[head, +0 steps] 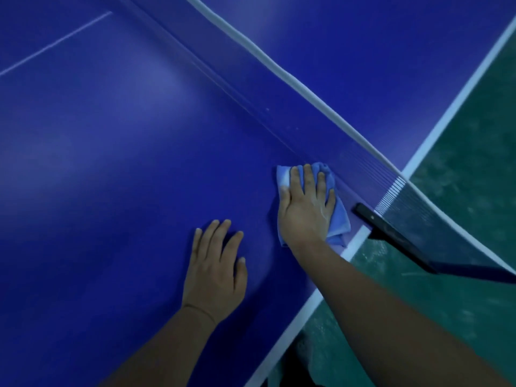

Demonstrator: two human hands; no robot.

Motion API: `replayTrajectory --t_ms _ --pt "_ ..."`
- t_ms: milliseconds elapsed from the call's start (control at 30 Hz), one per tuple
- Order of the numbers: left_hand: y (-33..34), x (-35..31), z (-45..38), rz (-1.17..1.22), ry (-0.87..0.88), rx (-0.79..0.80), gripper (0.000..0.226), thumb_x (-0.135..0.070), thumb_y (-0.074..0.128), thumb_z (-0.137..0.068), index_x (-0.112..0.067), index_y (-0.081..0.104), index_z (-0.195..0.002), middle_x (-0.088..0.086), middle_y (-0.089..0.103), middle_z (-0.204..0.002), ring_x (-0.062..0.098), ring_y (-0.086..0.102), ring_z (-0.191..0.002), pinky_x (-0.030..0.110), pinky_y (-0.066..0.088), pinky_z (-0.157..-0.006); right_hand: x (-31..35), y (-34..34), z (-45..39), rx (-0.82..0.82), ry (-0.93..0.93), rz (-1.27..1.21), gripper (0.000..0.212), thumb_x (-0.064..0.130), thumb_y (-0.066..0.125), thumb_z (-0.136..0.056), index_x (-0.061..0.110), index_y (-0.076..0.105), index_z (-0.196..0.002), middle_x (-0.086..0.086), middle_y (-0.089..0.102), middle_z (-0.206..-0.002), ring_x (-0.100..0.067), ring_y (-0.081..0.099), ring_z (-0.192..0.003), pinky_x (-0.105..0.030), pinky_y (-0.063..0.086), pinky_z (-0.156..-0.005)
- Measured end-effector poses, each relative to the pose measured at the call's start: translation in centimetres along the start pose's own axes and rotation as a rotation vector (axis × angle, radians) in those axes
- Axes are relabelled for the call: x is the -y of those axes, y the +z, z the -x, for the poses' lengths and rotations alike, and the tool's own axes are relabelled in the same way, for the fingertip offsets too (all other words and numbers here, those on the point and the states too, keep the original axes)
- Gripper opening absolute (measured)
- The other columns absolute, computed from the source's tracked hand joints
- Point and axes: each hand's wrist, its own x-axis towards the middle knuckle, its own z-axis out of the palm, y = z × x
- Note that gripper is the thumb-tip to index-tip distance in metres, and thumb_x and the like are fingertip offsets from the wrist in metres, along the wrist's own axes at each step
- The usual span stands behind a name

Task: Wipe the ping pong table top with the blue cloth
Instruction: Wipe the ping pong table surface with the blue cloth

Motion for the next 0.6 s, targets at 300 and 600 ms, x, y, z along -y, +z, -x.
replayTrajectory --t_ms 300,600 --pt "0.6 -0.9 0.3 -0.115 0.042 0.085 0.052 -0.033 0.033 -0.096 -0.005 0.055 -0.134 0.015 0.041 -0.151 0.03 0.027 -0.146 0.051 0.008 -0.123 -7.5 -1.0 5.3 -0.121 0.009 0.011 0.041 0.037 0.048 -0.103 0.025 0.055 -0.142 0.002 0.049 -0.151 -0.034 0.047 -0.132 -0.053 0.041 -0.095" --pt "0.6 -1.1 0.3 -0.13 0.031 0.085 0.054 -0.034 0.032 -0.096 -0.003 0.054 -0.134 0.017 0.039 -0.151 0.031 0.026 -0.147 0.053 0.008 -0.123 -20.4 -3.2 11.6 0.036 0.379 -0.214 0.041 0.015 0.06 -0.097 0.025 0.058 -0.136 -0.011 0.054 -0.13 -0.037 0.054 -0.109 -0.036 0.039 -0.084"
